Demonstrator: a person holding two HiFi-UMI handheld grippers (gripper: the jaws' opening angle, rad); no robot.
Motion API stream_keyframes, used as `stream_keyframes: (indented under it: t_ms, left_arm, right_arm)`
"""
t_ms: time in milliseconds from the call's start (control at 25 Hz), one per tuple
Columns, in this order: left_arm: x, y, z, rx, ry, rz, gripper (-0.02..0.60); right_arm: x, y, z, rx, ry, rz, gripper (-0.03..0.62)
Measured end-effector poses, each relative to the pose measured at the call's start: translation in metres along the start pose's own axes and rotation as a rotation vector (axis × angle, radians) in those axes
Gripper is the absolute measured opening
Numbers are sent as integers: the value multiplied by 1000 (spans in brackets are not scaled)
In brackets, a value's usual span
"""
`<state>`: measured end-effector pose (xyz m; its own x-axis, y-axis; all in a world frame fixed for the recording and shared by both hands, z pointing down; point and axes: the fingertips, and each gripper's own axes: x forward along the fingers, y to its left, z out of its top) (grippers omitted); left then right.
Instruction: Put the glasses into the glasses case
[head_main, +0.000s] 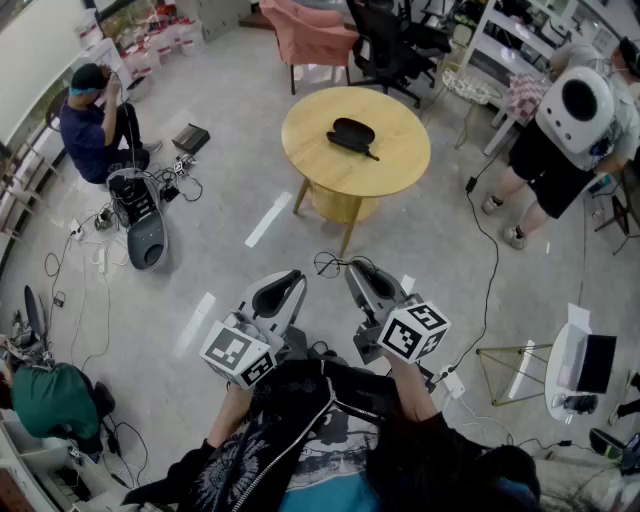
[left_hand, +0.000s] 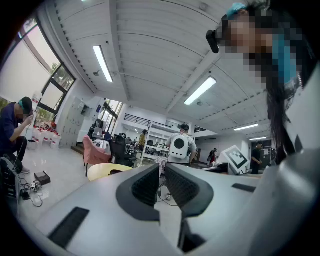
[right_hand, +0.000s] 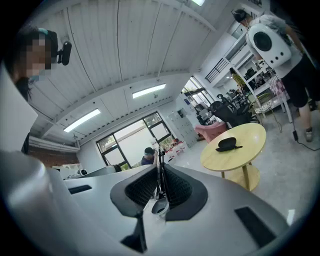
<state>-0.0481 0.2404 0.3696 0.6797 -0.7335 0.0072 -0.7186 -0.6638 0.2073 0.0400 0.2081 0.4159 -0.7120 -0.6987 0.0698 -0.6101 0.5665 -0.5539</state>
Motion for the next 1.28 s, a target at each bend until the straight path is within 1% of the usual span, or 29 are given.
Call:
stream_keyframes:
  t_ms: [520, 720, 840, 960, 1120, 1280]
  left_arm:
    - [1, 3, -5, 5, 16, 18, 32]
    - [13, 14, -6, 3, 28, 3, 31]
    - [26, 34, -7, -3, 45, -4, 31]
    - [50, 65, -5, -17, 52, -20, 31]
    - [92, 108, 7, -26, 54, -61, 32]
    - [129, 157, 24, -18, 54, -92, 31]
  right_arm:
    - [2, -8, -5, 26, 7, 13, 60]
    - [12, -22, 0, 49, -4, -7, 60]
    - [29, -34, 4, 59, -1, -22, 60]
    - [53, -51, 13, 65, 0, -44, 60]
    - [94, -81, 34, 78, 0, -84, 60]
    - [144, -100, 57, 102, -5, -97, 60]
